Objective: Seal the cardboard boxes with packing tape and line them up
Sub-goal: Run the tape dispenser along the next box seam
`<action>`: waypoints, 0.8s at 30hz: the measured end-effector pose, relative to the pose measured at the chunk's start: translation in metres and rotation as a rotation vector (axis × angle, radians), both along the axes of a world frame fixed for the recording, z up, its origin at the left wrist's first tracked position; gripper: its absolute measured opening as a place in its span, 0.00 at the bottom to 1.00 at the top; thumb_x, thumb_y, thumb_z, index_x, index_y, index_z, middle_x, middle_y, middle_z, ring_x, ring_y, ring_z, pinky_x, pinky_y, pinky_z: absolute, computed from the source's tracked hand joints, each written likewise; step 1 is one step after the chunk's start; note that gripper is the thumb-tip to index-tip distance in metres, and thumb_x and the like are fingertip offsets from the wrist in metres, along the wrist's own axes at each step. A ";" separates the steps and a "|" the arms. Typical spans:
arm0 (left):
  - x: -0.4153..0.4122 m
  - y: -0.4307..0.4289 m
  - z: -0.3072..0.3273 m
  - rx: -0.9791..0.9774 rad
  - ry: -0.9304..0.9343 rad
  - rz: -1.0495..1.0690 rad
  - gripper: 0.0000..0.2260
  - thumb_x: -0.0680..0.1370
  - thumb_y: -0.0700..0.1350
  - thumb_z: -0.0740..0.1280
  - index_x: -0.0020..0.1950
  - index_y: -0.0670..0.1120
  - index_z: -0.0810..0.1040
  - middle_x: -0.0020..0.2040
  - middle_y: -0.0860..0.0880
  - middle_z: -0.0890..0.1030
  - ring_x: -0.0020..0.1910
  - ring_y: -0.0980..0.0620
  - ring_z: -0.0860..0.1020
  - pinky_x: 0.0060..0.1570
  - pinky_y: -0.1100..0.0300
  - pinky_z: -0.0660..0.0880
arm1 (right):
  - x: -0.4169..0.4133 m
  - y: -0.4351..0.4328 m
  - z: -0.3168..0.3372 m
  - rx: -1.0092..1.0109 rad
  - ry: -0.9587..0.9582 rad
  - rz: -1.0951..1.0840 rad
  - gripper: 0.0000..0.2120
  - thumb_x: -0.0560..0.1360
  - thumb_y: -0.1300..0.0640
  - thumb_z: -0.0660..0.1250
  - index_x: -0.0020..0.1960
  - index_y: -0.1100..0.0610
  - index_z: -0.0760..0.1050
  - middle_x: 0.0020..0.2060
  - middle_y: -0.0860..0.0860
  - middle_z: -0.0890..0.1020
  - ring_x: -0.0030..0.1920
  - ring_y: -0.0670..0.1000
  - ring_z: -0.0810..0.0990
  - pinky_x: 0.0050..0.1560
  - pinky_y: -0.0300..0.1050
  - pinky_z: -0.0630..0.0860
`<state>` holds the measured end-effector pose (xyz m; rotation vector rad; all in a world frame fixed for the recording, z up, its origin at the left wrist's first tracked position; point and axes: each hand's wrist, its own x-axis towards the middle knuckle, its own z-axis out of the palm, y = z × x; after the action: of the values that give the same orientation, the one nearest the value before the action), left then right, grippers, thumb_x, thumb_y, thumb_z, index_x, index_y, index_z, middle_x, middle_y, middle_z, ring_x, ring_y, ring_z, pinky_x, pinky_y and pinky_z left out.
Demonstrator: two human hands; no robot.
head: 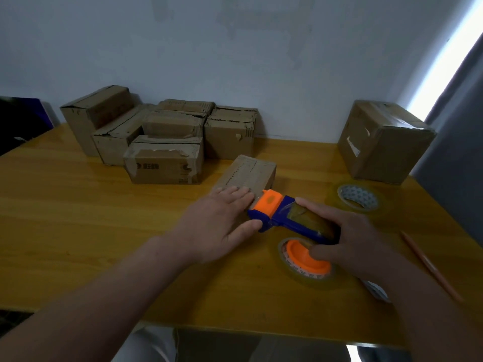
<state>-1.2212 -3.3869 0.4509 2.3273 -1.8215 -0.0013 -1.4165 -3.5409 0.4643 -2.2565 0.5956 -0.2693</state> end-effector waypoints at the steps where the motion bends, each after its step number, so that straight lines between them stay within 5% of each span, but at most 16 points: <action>1: 0.004 0.001 0.001 -0.001 0.009 -0.017 0.48 0.65 0.75 0.28 0.78 0.52 0.52 0.78 0.52 0.56 0.76 0.57 0.53 0.69 0.64 0.45 | 0.001 0.001 -0.001 0.002 -0.006 -0.002 0.39 0.66 0.63 0.75 0.66 0.32 0.68 0.43 0.43 0.77 0.31 0.38 0.75 0.30 0.31 0.70; 7: 0.027 0.005 -0.003 0.006 0.057 -0.080 0.43 0.68 0.75 0.32 0.77 0.56 0.51 0.78 0.55 0.55 0.73 0.64 0.49 0.68 0.66 0.43 | 0.010 0.013 -0.008 -0.126 -0.011 0.009 0.39 0.66 0.52 0.75 0.71 0.33 0.62 0.50 0.40 0.77 0.40 0.40 0.78 0.36 0.36 0.76; 24: 0.030 0.001 -0.001 -0.075 0.017 -0.076 0.39 0.72 0.72 0.34 0.74 0.56 0.62 0.74 0.55 0.66 0.71 0.62 0.59 0.67 0.62 0.55 | -0.042 0.002 0.024 -0.059 0.096 0.047 0.34 0.66 0.53 0.76 0.62 0.28 0.66 0.43 0.39 0.79 0.41 0.36 0.78 0.35 0.30 0.73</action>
<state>-1.1911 -3.3859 0.4494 2.2006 -1.8675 0.0360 -1.4581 -3.5394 0.4879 -2.3472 0.5903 -0.1572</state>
